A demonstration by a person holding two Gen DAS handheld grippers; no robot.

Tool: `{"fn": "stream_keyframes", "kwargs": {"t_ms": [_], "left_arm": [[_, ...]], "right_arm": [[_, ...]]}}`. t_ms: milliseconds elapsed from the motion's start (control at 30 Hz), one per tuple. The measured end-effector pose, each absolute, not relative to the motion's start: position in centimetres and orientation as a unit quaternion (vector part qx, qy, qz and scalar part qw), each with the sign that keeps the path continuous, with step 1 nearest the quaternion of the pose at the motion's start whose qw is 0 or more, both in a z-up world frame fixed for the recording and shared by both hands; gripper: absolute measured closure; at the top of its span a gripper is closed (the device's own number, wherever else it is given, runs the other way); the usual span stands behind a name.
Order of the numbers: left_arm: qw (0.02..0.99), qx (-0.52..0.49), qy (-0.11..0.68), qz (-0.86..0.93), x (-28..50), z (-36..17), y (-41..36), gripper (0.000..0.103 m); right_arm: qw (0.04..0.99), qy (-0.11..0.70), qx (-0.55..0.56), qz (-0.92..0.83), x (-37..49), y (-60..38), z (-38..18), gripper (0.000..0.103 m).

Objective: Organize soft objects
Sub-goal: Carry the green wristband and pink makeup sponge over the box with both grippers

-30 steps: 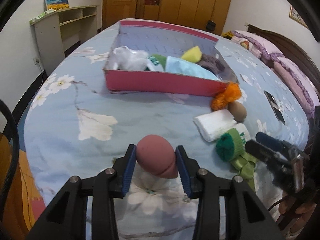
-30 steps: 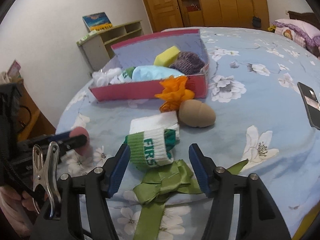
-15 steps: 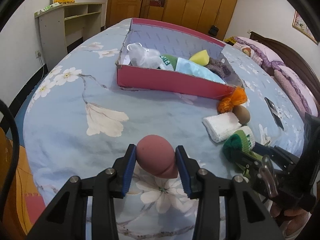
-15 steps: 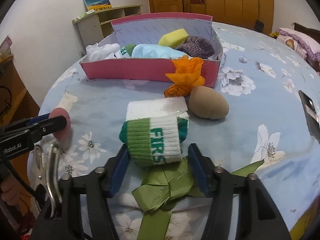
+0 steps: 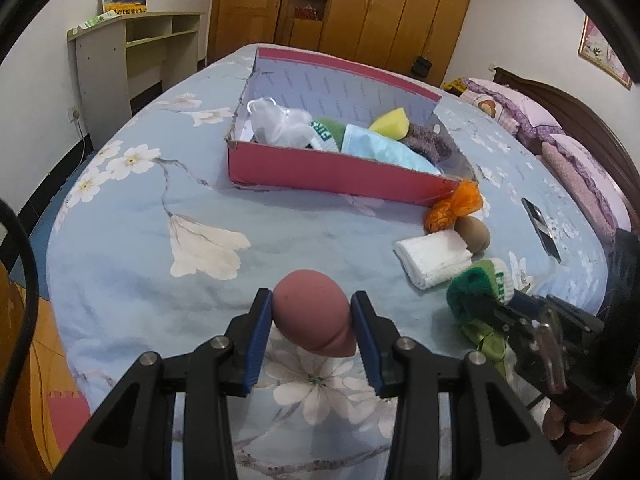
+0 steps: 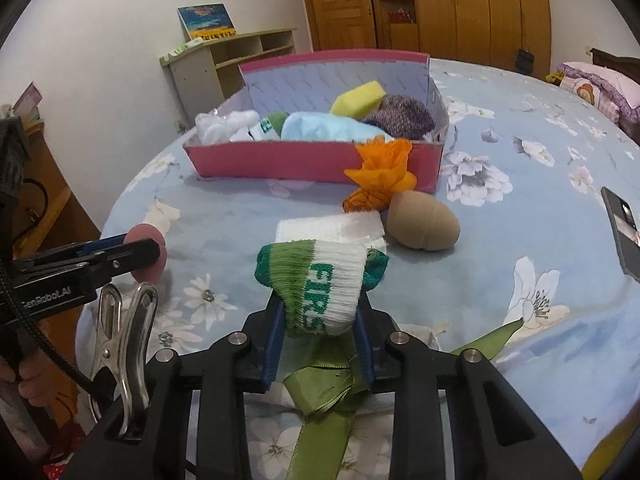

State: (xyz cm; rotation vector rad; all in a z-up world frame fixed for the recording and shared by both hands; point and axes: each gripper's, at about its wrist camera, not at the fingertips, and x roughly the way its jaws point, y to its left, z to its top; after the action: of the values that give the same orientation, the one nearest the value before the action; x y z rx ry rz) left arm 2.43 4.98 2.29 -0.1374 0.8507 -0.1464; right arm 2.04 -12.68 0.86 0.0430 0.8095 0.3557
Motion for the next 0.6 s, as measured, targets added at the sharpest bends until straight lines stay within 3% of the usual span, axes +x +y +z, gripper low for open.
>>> {"fn": "stream_keyframes", "kwargs": {"t_ms": [600], "left_arm": [[0.918, -0.042, 0.386, -0.077, 4.8, 6.0, 4.1, 0.061]], "right_arm": [[0.913, 0.350, 0.030, 0.209, 2.8, -13.4, 6.0, 0.072]]}}
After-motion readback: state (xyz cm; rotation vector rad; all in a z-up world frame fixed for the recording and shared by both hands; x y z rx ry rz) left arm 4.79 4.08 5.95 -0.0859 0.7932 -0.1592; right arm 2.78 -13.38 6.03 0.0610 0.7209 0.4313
